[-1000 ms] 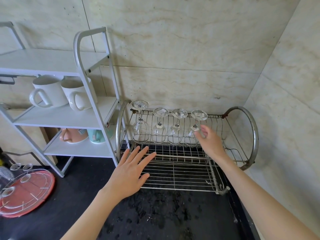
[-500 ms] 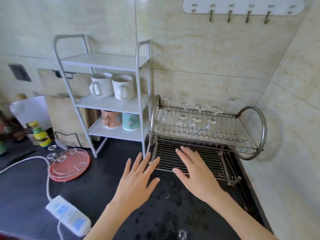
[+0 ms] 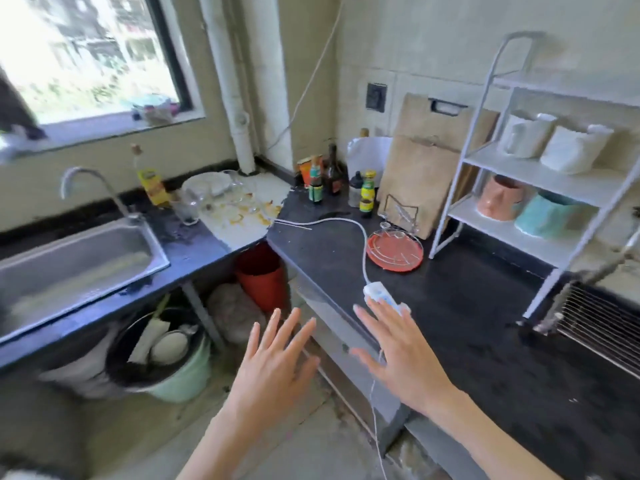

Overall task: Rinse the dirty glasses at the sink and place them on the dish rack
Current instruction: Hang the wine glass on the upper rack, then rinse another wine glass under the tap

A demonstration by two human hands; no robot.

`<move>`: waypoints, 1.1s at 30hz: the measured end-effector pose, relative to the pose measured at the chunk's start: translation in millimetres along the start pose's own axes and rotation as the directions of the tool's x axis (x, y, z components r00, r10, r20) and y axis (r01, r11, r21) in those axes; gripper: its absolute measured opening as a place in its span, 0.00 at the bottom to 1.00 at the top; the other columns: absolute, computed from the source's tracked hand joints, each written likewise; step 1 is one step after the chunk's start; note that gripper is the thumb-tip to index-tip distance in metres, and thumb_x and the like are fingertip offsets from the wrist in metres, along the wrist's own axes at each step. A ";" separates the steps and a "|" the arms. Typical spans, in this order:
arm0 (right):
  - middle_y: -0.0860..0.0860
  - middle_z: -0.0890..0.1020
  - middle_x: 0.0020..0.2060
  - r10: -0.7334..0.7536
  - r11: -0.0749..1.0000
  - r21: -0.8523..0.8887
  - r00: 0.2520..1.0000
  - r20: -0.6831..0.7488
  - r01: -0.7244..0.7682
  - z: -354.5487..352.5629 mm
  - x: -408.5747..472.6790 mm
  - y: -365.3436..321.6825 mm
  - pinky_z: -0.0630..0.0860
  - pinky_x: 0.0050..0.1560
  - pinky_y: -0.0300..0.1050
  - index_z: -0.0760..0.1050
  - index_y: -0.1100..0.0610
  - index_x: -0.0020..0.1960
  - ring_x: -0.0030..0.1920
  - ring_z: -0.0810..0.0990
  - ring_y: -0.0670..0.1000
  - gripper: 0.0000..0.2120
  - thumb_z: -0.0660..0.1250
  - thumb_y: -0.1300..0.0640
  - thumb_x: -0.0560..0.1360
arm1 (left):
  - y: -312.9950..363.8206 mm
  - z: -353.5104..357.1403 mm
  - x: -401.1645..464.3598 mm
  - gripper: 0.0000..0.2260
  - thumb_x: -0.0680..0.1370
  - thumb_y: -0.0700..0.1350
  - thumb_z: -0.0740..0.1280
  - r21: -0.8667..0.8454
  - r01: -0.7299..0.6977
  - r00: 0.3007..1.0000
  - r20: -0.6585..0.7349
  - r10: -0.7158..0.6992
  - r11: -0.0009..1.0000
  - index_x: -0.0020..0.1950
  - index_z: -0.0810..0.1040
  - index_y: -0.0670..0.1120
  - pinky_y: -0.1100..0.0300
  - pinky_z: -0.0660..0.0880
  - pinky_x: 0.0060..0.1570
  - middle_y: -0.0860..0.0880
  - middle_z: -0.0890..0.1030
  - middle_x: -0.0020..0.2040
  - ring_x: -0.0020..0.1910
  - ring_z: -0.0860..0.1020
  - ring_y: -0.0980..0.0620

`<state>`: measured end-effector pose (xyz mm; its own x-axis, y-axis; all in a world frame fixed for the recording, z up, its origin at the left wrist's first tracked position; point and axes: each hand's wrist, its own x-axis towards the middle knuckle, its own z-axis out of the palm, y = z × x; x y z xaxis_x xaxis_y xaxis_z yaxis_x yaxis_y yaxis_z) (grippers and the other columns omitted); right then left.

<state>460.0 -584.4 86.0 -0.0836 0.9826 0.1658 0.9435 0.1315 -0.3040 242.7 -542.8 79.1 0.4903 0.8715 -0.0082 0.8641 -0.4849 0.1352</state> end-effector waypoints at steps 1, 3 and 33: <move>0.52 0.72 0.69 -0.031 1.000 -0.005 0.999 0.016 0.031 8.9 13.1 -14.4 0.64 0.67 0.58 0.68 0.52 0.70 0.69 0.70 0.53 0.32 0.42 0.34 0.78 | -18.8 -2.8 -6.3 0.27 0.80 0.62 0.41 0.006 0.046 0.999 0.002 -0.046 0.999 0.69 0.68 0.53 0.39 0.70 0.57 0.47 0.74 0.67 0.65 0.73 0.40; 0.52 0.70 0.70 -0.101 0.995 -0.005 0.993 0.062 0.101 24.7 40.2 -39.8 0.63 0.68 0.57 0.65 0.50 0.71 0.70 0.68 0.52 0.32 0.42 0.33 0.77 | -52.8 -6.5 -14.7 0.27 0.80 0.62 0.41 0.010 0.134 0.991 -0.008 -0.134 0.991 0.69 0.68 0.53 0.39 0.69 0.58 0.47 0.73 0.68 0.66 0.72 0.40; 0.49 0.50 0.77 -0.224 0.970 -0.040 0.943 0.245 0.241 146.7 538.9 -139.8 0.39 0.74 0.51 0.48 0.48 0.77 0.77 0.46 0.50 0.31 0.53 0.40 0.79 | -409.9 -38.2 235.3 0.45 0.59 0.70 0.17 -0.109 0.427 0.897 -0.076 -0.436 0.898 0.75 0.37 0.59 0.54 0.35 0.70 0.54 0.40 0.77 0.70 0.30 0.54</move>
<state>236.0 -54.0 80.2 -0.3689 0.9295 -0.0050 0.9077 0.3591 -0.2171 -0.5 -136.2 59.6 0.0544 0.9985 0.0089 0.9725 -0.0550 0.2261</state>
